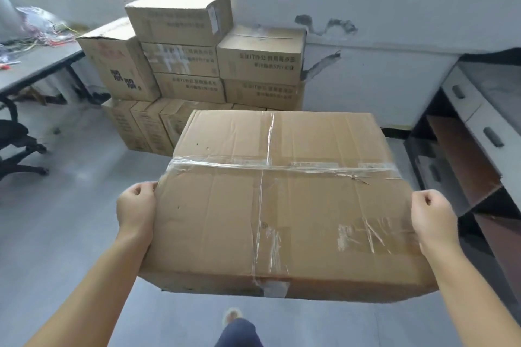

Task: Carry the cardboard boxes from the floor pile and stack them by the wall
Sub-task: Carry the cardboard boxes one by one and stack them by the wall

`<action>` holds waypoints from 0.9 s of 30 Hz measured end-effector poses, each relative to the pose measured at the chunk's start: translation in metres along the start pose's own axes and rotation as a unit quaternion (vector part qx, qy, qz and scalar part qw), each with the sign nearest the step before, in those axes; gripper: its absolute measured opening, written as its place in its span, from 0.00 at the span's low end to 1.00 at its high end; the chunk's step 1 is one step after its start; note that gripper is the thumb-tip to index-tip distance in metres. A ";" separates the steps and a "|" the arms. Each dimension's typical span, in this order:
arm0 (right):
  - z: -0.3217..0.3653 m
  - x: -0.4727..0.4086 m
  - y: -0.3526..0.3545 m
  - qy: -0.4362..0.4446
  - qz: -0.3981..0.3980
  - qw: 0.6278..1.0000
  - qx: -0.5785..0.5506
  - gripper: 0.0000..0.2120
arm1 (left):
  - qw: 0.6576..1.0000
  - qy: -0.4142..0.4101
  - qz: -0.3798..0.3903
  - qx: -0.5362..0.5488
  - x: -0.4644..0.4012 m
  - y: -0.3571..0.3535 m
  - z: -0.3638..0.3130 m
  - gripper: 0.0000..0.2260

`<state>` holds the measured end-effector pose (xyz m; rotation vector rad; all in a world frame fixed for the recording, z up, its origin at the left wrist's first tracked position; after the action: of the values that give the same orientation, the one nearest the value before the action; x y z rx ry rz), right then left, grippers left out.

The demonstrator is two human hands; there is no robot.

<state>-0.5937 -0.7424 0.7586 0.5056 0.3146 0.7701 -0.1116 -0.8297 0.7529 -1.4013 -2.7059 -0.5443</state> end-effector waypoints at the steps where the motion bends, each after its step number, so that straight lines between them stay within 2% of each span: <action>1: 0.010 -0.017 -0.013 0.002 0.000 1.000 -0.005 0.12 | 1.000 -0.005 -0.003 -0.004 -0.018 -0.012 -0.009 0.11; 6: 0.069 -0.107 -0.087 0.035 -0.019 0.999 -0.031 0.12 | 0.999 -0.045 0.008 0.022 -0.128 -0.080 -0.065 0.11; 13: 0.180 -0.243 -0.174 0.082 -0.085 0.993 -0.024 0.12 | 0.991 -0.104 0.055 0.069 -0.299 -0.178 -0.192 0.12; 20: 0.263 -0.370 -0.241 0.076 -0.103 0.991 -0.027 0.11 | 0.979 -0.172 0.111 -0.010 -0.418 -0.265 -0.309 0.08; 24: 0.295 -0.453 -0.277 0.085 -0.111 0.990 -0.024 0.12 | 0.967 -0.199 0.148 -0.056 -0.469 -0.313 -0.363 0.09; 27: 0.312 -0.517 -0.303 0.096 -0.130 0.987 -0.010 0.10 | 0.961 -0.219 0.150 -0.078 -0.507 -0.356 -0.395 0.16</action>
<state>-0.6302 -1.4016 0.9009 0.3632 0.5401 0.5677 -0.1440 -1.5446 0.9205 -2.1561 -2.7152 -0.4774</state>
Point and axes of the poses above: each hand's wrist, its own x-axis away from the middle knuckle, its own y-axis out of the back of the hand, z = x × y, the point moved 3 cm from there along -x, towards the middle knuckle, and after that the axes turned 8 degrees about y, right-handed, at the moved point
